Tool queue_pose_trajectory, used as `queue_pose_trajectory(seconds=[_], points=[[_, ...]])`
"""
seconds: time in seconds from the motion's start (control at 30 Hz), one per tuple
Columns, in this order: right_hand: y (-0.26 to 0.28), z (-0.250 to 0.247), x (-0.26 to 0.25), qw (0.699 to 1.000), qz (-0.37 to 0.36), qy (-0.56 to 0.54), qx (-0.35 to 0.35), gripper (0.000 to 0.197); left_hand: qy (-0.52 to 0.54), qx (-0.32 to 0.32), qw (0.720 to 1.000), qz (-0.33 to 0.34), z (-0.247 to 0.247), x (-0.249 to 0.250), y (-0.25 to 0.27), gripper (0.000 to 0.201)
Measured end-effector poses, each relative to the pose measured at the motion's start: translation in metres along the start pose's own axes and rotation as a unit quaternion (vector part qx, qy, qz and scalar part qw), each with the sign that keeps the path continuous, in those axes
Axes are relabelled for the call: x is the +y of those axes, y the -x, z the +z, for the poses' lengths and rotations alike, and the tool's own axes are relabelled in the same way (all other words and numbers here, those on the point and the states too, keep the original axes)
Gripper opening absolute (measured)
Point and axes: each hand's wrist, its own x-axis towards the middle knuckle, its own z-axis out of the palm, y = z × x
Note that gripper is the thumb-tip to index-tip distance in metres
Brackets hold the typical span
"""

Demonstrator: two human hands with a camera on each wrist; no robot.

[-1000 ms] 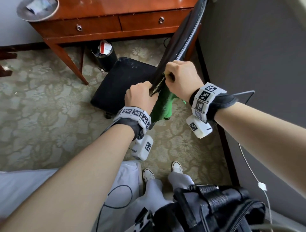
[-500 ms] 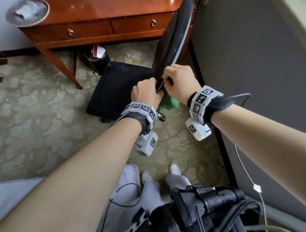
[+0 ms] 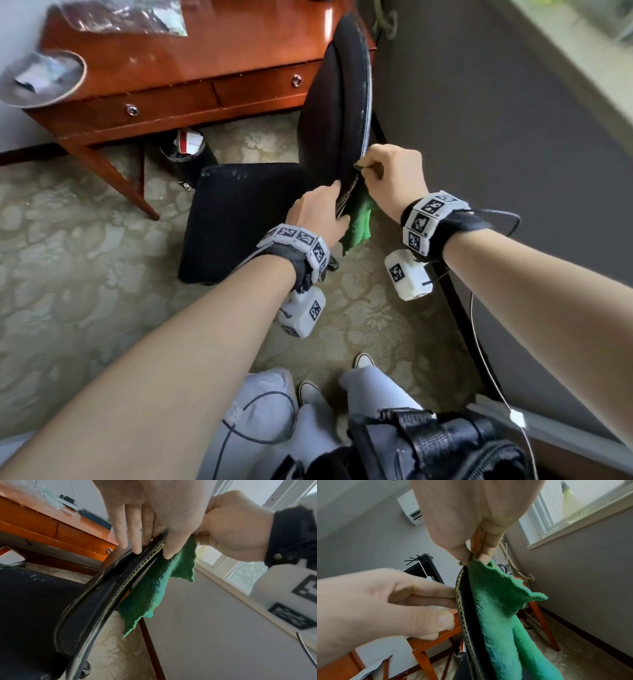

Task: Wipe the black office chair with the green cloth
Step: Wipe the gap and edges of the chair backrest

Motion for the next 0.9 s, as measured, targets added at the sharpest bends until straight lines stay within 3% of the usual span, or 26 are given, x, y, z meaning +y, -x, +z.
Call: queue_pose_trajectory(seconds=[0.1,0.2,0.43,0.7,0.9], points=[[-0.004,-0.006,0.006,0.998,0.044,-0.032,-0.007,0.018,0.008,0.006,1.0,0.016,-0.006,-0.004,-0.011,0.042],[-0.013,-0.003,0.011,0.991,0.101,-0.087,0.005,0.017,-0.001,0.003,1.0,0.022,-0.015,-0.004,-0.03,0.043],[-0.036,-0.001,0.037,0.968,0.159,-0.187,0.043,0.009,-0.005,0.006,0.999,0.043,-0.016,0.011,-0.071,0.036],[-0.07,-0.001,0.056,0.942,0.238,-0.232,0.04,0.01,-0.043,0.0,0.994,0.101,-0.024,0.006,-0.115,0.03],[-0.077,-0.001,0.052,0.941,0.254,-0.222,0.031,0.007,-0.022,0.069,0.982,0.176,-0.046,0.011,-0.157,0.037]])
